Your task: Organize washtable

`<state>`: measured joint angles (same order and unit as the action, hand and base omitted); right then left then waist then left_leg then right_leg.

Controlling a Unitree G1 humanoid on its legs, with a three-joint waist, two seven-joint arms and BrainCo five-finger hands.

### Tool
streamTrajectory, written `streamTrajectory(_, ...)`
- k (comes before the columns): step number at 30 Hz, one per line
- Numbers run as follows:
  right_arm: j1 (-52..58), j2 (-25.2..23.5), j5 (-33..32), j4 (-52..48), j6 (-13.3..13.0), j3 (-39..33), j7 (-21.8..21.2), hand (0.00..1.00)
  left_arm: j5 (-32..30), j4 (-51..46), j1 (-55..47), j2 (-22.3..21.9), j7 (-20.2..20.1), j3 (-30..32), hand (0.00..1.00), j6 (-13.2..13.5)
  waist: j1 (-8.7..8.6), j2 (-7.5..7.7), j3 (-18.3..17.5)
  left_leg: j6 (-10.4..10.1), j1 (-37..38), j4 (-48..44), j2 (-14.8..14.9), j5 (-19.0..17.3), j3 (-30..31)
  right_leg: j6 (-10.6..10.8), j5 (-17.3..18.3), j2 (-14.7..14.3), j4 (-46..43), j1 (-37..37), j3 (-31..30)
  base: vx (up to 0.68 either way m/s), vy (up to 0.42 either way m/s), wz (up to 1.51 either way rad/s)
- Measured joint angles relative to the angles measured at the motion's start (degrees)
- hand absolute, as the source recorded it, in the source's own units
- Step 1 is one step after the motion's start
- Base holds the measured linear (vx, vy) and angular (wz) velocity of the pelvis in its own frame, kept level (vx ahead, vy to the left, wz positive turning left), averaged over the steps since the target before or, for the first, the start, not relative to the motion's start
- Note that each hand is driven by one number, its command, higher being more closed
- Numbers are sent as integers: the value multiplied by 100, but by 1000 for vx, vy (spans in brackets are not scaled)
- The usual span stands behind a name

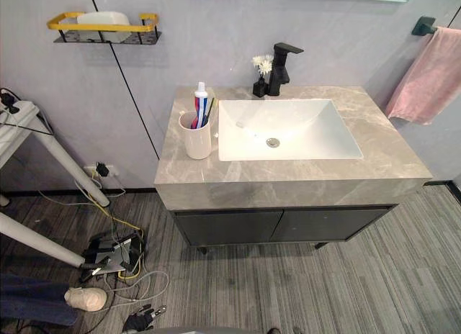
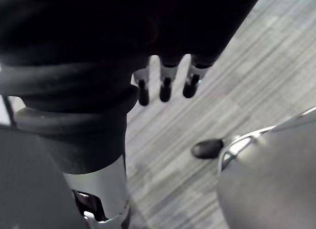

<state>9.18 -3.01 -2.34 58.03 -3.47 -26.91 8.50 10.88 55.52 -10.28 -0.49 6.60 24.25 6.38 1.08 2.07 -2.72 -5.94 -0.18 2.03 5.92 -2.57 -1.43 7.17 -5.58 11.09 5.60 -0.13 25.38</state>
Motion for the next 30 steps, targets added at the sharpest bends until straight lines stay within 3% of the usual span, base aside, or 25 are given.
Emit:
streamTrajectory(2, 23, -17, 88, -59, 3, 168, 3, 0, 183, -992, -186, -9, 169, 300, 100, -27, 69, -35, 24, 6, -6, -7, -4, -4, 33, 18, 13, 10, 0, 38, 63, -13, 5, 18)
streamTrajectory(5, 163, -45, 196, -169, -10, 487, 6, 0, 178, -3507, -243, -86, 656, 809, 100, 16, 228, -18, 22, 22, -115, -101, -4, -22, 227, 57, 57, 12, -2, 157, 237, -35, -17, 33)
streamTrajectory(8, 176, -49, 297, -230, -10, 732, -1, 0, -374, -6338, -216, -145, 1100, 1021, 100, 150, 300, -61, 27, 32, -106, -128, -32, -26, 349, 80, 77, 42, -3, 276, 425, -4, -6, 25)
streamTrajectory(11, 186, 34, 298, -325, -10, 962, -23, 0, -982, -7901, -172, -145, 1325, 756, 100, 240, 295, -105, 30, 64, -106, -219, -112, -46, 455, 114, 101, 117, -12, 413, 541, 6, 15, 27)
streamTrajectory(13, 166, 91, 296, -324, -10, 1004, -85, 0, -1136, -8512, -176, -145, 1357, 289, 100, 344, 308, -136, 18, 67, -108, -235, -123, -48, 488, 137, 118, 158, -52, 431, 594, -10, 13, 12)
streamTrajectory(14, 130, 107, 295, -319, -11, 1008, -104, 0, -1127, -8822, -201, -141, 1315, -237, 100, 432, 307, -168, 11, 68, -108, -239, -132, -48, 505, 137, 118, 165, -52, 444, 594, -14, 7, 8)
streamTrajectory(17, 119, 149, 293, -317, -48, 1136, -116, 0, -549, -8972, -193, -129, 960, -1265, 100, 574, 285, -206, -8, 68, -104, -246, -138, -48, 499, 136, 118, 145, -51, 444, 579, -5, -4, -1)
streamTrajectory(22, 122, 267, 293, -147, -65, 1230, -147, 0, 161, -8493, 164, 93, 308, -2775, 100, 525, 273, -241, -19, 67, -119, -236, -86, -49, 374, 132, 115, 96, -44, 337, 419, -16, -22, -13)
streamTrajectory(26, 117, 350, 286, -87, -61, 1233, -271, 0, 313, -7604, 865, 148, 76, -3065, 100, 452, 190, -301, -45, 66, -221, -241, -75, -47, 202, 82, 51, 86, -41, 103, 204, -7, -4, -27)
streamTrajectory(30, -7, 387, 299, -151, -41, 1419, -364, 0, 75, -6378, 1517, 325, 109, -3032, 100, 250, -32, -251, 17, 67, -140, -249, -59, -48, -56, 18, -25, 70, -11, -12, -59, -1, -6, -33)
